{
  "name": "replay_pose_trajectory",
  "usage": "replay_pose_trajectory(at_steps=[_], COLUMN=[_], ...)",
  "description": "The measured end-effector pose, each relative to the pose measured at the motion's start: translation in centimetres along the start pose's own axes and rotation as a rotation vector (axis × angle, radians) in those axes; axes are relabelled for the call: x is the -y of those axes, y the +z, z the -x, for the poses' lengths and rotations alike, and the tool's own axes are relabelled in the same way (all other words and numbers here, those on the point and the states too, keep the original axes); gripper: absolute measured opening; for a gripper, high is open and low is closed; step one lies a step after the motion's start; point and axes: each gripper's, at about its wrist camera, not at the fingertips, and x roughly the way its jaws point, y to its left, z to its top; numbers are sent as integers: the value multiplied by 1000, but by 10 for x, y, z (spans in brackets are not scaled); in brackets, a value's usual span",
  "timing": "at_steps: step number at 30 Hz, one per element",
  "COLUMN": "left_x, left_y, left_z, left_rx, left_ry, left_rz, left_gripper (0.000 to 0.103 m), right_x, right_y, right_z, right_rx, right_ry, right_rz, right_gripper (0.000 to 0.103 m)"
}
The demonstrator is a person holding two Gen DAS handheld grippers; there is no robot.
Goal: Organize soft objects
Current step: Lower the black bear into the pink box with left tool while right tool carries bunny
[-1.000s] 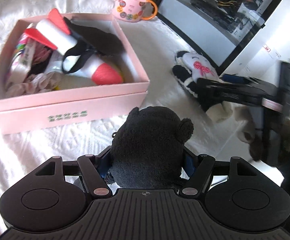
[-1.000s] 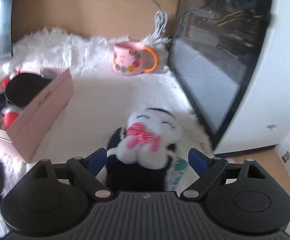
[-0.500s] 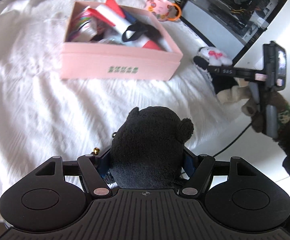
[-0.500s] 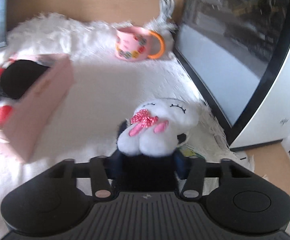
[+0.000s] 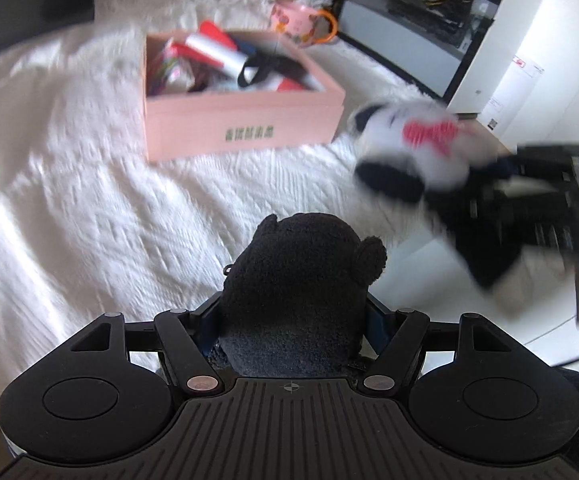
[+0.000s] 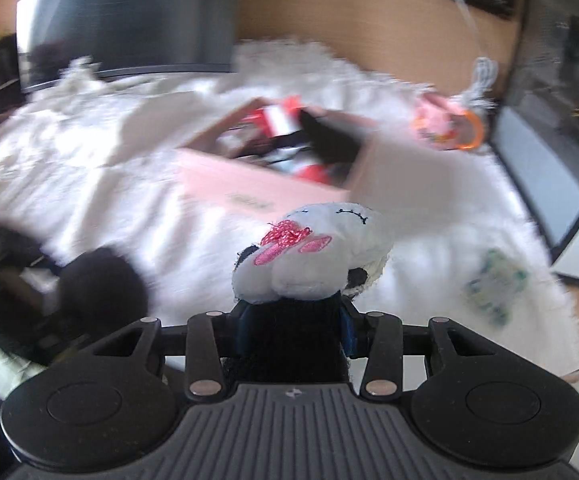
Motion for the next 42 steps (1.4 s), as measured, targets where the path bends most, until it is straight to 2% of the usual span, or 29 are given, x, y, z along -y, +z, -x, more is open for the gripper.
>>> replay_pose_trajectory(at_steps=[4,11,16,19,21,22,24,26,28,30,32,34,37,41,42], left_x=[5,0,-21,-41,-60,-69,-83,-88,-85,-83,-85,-89,-90,-94,-96], left_y=[21,86,151,188,207,212,213,202,194,194,195,198,199,203,205], left_z=[15,25,20,0,-30,-51,-95,-125,-134,-134,-125,-113,-97,-77,-74], left_rx=[55,156,240,280,253,200,69,-5,13,31,66,104,146,223,237], left_ry=[33,103,75,50,28,31,73,101,109,107,72,43,35,30,31], left_rz=[-64,-131,-77,7,62,83,103,84,53,51,65,74,81,148,162], left_gripper=[75,75,75,76,76,76,75,81,87,87,83,78,78,77,74], right_x=[-30,-43,-40,-35,-33,-33,-32,-25,-11,8,23,29,34,40,42], right_y=[-9,-18,-24,-26,-26,-26,-27,-29,-30,-28,-21,-12,13,61,75], right_z=[16,28,34,34,32,32,33,35,34,30,24,20,14,1,-2], right_rx=[25,39,59,62,60,60,65,74,75,64,54,61,99,168,192], right_ry=[48,51,28,10,2,-2,-20,-39,-65,-75,-69,-61,-34,10,18], right_rz=[37,18,-1,-35,-46,-43,-28,-25,-60,-121,-155,-139,-83,-28,-18], right_gripper=[42,42,42,42,42,42,42,42,42,42,42,42,42,42,42])
